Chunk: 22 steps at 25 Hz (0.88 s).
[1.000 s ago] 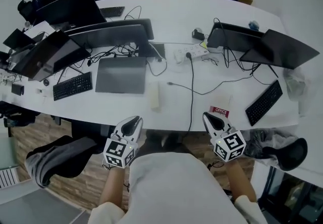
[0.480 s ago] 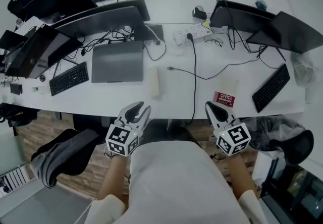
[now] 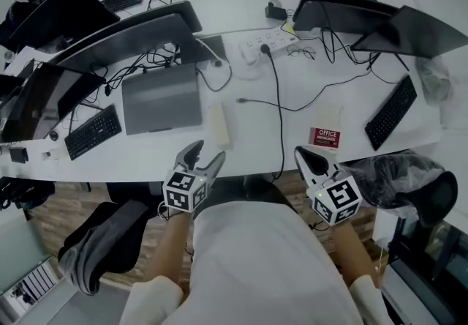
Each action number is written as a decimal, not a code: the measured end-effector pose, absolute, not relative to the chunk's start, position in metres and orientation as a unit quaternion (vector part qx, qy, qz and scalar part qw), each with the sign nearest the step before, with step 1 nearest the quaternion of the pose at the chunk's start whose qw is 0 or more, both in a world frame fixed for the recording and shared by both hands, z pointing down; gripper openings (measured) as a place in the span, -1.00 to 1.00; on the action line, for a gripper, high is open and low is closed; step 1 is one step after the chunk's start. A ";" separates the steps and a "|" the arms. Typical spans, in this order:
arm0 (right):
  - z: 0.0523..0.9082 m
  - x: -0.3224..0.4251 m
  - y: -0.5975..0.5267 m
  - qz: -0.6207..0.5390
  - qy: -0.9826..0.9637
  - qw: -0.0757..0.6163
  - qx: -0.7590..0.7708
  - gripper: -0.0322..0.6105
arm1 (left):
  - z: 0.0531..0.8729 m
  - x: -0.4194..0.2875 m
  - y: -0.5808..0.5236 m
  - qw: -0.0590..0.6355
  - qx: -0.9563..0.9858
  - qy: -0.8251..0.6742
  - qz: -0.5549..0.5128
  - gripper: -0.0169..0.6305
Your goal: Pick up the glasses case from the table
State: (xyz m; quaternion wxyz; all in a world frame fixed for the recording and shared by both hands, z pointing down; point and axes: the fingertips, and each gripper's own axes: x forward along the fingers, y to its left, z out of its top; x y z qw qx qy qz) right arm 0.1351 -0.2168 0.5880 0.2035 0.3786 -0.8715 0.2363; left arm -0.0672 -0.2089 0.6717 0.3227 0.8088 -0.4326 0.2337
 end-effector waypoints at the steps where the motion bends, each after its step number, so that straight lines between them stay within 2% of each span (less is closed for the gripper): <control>1: 0.588 0.134 -0.218 0.237 -0.869 0.206 0.382 -0.90 | 0.680 -0.069 -0.211 0.331 0.806 -0.429 0.237 -0.13; 12: 0.608 0.124 -0.225 0.251 -0.845 0.235 0.409 -0.90 | 0.757 -0.066 -0.221 0.396 0.787 -0.380 0.281 0.03; 22: 0.643 0.109 -0.227 0.280 -0.830 0.261 0.405 -0.90 | 0.822 -0.066 -0.238 0.445 0.745 -0.393 0.304 0.12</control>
